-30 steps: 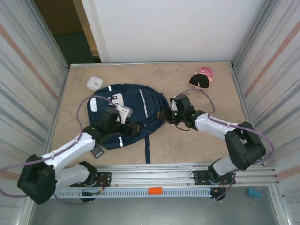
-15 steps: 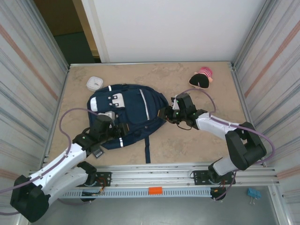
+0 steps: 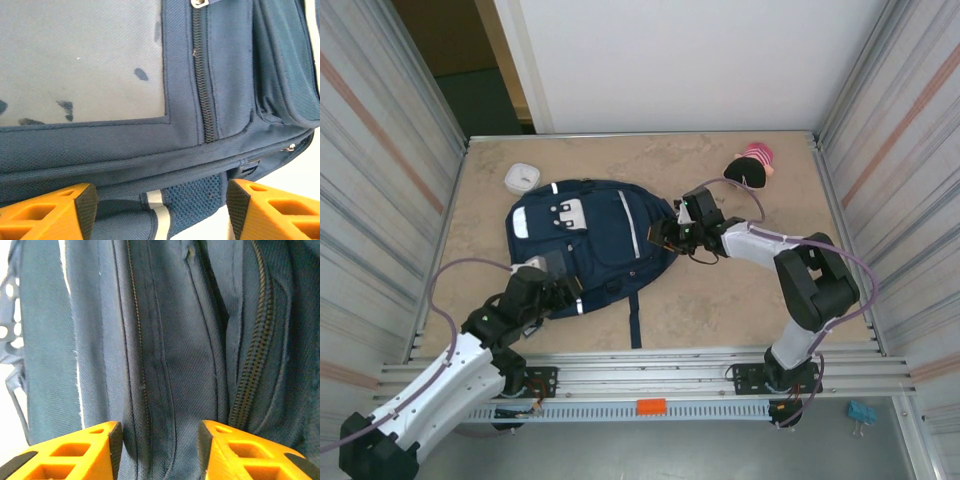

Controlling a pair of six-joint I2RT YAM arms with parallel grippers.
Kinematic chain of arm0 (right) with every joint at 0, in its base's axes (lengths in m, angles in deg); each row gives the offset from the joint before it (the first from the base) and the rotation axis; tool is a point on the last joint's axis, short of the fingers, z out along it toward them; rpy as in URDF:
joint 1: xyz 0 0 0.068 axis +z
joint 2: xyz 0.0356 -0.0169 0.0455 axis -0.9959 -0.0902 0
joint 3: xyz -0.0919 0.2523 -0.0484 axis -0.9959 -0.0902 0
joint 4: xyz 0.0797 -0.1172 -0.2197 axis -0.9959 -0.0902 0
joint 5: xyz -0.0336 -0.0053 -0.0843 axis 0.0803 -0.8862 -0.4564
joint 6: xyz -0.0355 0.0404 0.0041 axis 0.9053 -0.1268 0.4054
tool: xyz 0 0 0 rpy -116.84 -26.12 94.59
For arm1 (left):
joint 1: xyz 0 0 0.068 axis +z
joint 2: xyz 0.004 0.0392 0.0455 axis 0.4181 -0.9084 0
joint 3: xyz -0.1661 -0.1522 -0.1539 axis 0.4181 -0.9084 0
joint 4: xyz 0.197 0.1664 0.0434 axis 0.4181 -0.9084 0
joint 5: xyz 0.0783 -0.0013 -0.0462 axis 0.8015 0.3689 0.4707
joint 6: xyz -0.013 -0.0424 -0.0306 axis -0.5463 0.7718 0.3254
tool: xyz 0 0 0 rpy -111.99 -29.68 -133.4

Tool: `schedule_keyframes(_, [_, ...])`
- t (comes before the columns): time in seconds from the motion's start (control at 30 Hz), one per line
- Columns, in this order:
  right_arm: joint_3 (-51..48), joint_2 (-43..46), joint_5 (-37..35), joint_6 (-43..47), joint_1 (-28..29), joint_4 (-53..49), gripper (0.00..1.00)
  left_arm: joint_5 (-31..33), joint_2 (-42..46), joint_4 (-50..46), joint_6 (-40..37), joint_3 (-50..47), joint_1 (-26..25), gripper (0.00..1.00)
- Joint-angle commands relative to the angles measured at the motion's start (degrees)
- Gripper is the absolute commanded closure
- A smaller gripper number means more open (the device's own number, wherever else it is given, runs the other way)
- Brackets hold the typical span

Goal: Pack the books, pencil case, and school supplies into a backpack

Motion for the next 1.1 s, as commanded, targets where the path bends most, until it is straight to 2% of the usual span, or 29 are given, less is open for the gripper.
schedule_keyframes(0.0, [-3.76, 0.6, -2.38, 0.03, 3.35, -0.21, 0.58, 3.58, -0.3, 0.12, -0.54, -1.31, 2.21, 0.29])
schedule_keyframes(0.1, [-7.4, 2.66, -5.38, -1.77, 8.22, 0.82, 0.58, 1.82, -2.94, 3.44, -3.81, -1.31, 8.16, 0.29])
schedule_keyframes(0.23, [-9.76, 5.33, -9.6, -3.25, 13.09, 1.5, 0.57, -7.01, -10.26, 12.66, -9.84, -0.6, 19.26, 0.29])
schedule_keyframes(0.3, [-6.97, 5.12, -7.58, -3.15, 10.7, -2.0, 0.54, -11.34, -15.1, 11.14, -11.29, 3.75, 25.68, 0.29])
schedule_keyframes(0.37, [-3.13, 6.15, -5.18, -0.85, 7.58, -6.09, 0.49, -19.64, -20.08, 8.88, -13.47, 10.31, 30.87, 0.3])
schedule_keyframes(0.47, [4.26, 5.31, -2.41, 2.5, 4.87, -11.24, 0.47, -20.3, -24.52, 6.76, -18.52, 16.79, 31.08, 0.27])
schedule_keyframes(0.57, [11.99, 2.86, -4.55, 5.86, 4.93, -16.64, 0.45, -21.47, -25.47, 8.53, -21.61, 18.38, 31.13, 0.26])
schedule_keyframes(0.67, [14.93, 0.5, -3.28, 7.05, 4.86, -16.61, 0.46, -24.57, -25.0, 9.78, -25.79, 20.03, 30.18, 0.25])
schedule_keyframes(0.87, [9.54, 2.76, -2.65, 4.5, 4.64, -12.32, 0.46, -23.76, -23.51, 9.96, -43.94, 22.86, 23.57, 0.24])
schedule_keyframes(1.07, [1.87, 6.71, -2.81, 1.12, 2.86, -11.0, 0.43, -21.98, -25.66, 7.53, -44.18, 25.53, 21.12, 0.23])
